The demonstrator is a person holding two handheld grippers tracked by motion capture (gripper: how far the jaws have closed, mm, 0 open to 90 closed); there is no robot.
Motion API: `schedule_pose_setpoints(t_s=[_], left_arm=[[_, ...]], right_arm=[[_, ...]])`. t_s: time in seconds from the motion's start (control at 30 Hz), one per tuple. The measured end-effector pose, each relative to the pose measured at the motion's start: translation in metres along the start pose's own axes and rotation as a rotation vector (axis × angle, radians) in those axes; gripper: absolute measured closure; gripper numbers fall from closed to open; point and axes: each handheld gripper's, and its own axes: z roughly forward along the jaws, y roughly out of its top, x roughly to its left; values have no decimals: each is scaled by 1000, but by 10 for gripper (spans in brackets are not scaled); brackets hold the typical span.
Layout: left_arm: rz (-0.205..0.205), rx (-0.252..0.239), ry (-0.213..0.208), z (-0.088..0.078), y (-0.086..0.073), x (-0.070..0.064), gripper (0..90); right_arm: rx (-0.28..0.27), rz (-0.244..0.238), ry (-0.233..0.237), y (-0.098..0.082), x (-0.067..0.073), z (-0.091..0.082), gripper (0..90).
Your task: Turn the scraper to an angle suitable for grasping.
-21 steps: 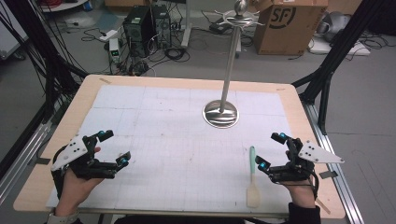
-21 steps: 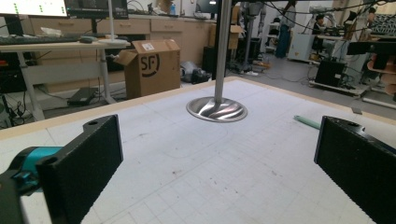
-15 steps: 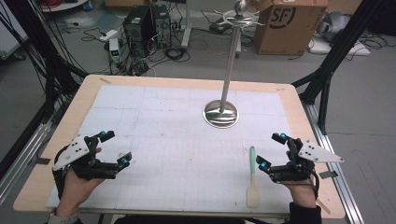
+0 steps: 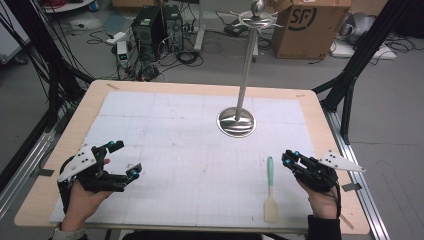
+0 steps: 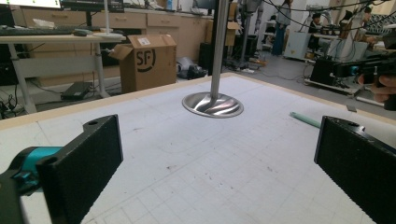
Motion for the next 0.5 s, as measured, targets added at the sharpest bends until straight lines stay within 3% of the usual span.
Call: schedule_pose_setpoints(t_s=[0.1, 0.3, 0.5], left_arm=[[-6, -1, 1, 0, 0, 1, 17], [-7, 9, -5, 2, -2, 1, 17], [-11, 20, -3, 2, -3, 1, 17]], right_arm=[[19, 34, -11, -4, -4, 1, 894], [86, 18, -12, -12, -4, 12, 895], [198, -15, -44, -16, -1, 26, 895]])
